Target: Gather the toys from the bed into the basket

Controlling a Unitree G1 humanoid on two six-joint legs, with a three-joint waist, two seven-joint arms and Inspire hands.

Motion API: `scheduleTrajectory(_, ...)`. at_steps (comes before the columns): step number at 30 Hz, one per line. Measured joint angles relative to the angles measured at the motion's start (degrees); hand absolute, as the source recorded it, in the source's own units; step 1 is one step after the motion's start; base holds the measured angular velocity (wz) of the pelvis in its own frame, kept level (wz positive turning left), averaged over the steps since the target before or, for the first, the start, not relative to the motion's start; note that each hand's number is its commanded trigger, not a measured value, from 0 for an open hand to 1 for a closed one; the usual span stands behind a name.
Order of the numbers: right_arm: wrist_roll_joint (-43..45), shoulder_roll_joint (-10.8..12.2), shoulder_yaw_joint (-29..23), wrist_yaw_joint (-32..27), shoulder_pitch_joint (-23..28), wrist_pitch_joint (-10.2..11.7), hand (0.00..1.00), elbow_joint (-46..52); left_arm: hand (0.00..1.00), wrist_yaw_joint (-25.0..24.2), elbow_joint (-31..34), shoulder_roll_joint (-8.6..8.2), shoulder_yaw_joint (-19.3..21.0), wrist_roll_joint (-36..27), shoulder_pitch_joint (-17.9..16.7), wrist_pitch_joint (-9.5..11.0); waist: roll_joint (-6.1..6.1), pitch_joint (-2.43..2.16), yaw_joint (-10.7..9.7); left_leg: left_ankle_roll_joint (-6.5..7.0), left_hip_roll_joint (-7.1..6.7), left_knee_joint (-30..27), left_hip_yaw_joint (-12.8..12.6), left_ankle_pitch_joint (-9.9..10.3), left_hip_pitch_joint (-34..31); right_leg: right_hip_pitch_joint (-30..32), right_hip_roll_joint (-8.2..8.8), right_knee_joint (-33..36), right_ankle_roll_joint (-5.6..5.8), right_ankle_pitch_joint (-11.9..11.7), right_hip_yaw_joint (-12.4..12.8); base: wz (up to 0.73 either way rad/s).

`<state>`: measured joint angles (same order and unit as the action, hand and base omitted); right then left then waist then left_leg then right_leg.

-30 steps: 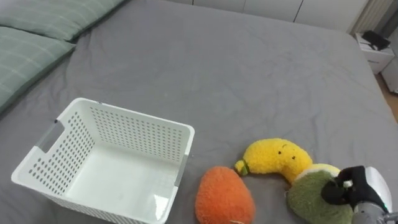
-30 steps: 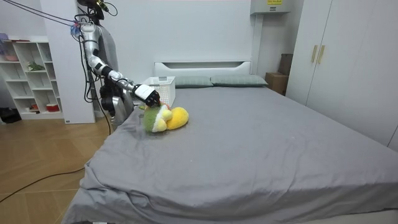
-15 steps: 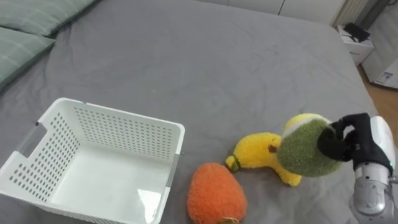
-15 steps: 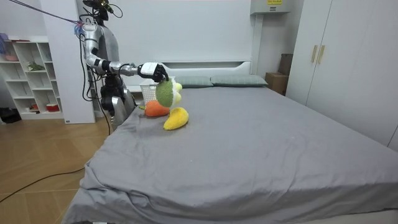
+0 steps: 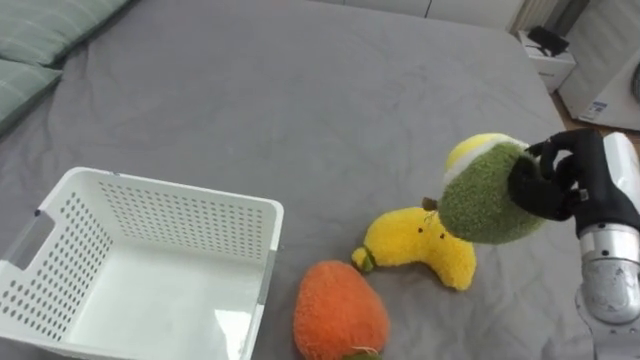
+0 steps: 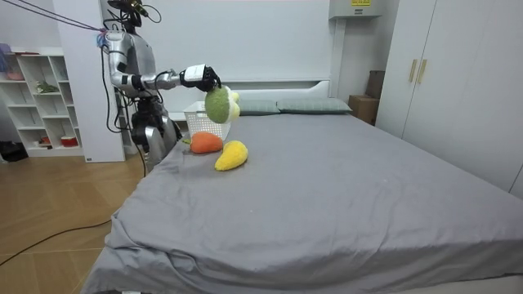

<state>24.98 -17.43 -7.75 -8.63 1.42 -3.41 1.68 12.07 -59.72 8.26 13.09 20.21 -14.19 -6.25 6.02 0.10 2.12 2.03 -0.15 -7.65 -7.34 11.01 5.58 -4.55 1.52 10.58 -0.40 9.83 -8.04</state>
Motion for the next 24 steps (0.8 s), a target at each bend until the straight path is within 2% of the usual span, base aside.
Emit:
scheduleTrajectory(5,0.38,-0.09,1.86,1.86,-2.37,-0.51,1.0,4.29,0.0,-0.04,0.02,0.16,-0.44,0.12,0.34,0.0,0.53,0.06,1.14,0.0,-0.04,-0.07,0.0,0.0,-0.01,0.04,-0.02,-0.01,0.0,0.0,-0.04,0.0)
scheduleTrajectory(9,2.62,-0.09,5.08,5.93,-5.32,-2.22,1.0,5.45,0.0,-0.01,0.02,0.25,-1.0,0.66,1.02,0.01,1.56,-0.15,2.73,0.01,-0.01,-0.53,0.22,-0.02,-0.59,0.65,0.03,0.08,-0.04,-0.03,-0.12,0.01)
scheduleTrajectory(12,2.4,-0.09,7.6,7.3,-7.45,-2.48,1.0,5.65,0.0,0.31,0.07,0.68,-2.24,0.61,1.45,0.04,2.18,0.08,3.53,0.01,-0.03,-0.91,0.9,-0.02,-0.95,0.57,0.1,0.01,-0.04,-0.03,-0.67,0.1)
scheduleTrajectory(16,2.3,-0.08,9.76,9.12,-8.66,-2.38,1.0,5.65,0.0,0.3,-0.66,0.83,-3.96,0.59,2.24,0.28,2.21,0.21,4.93,0.01,-0.15,-1.01,1.52,-0.02,-1.25,0.49,0.31,-0.03,-0.03,-0.03,-1.66,0.08)
scheduleTrajectory(21,2.38,0.06,13.61,12.86,-9.58,-2.87,1.0,6.2,0.0,-0.12,-0.56,0.75,-5.35,0.81,3.72,0.21,1.66,0.54,7.37,0.04,-0.38,-0.99,2.16,0.0,-2.09,0.91,0.26,-0.08,0.01,-0.08,-1.81,0.06)
scheduleTrajectory(23,3.09,0.53,15.53,14.0,-9.59,-3.16,1.0,6.45,0.0,-0.2,-0.35,0.78,-5.46,0.88,4.14,-0.02,1.59,0.41,7.82,0.03,-0.52,-1.09,2.43,-0.02,-2.58,1.28,0.24,-0.08,-0.01,-0.09,-2.04,0.07)
scheduleTrajectory(24,3.36,0.66,16.67,14.93,-9.64,-3.66,1.0,7.0,0.0,-0.2,0.11,0.78,-5.71,0.87,4.35,-0.14,1.95,0.13,7.91,0.02,-0.55,-1.23,2.79,-0.1,-3.04,1.52,0.29,-0.08,-0.03,-0.11,-2.33,0.11)
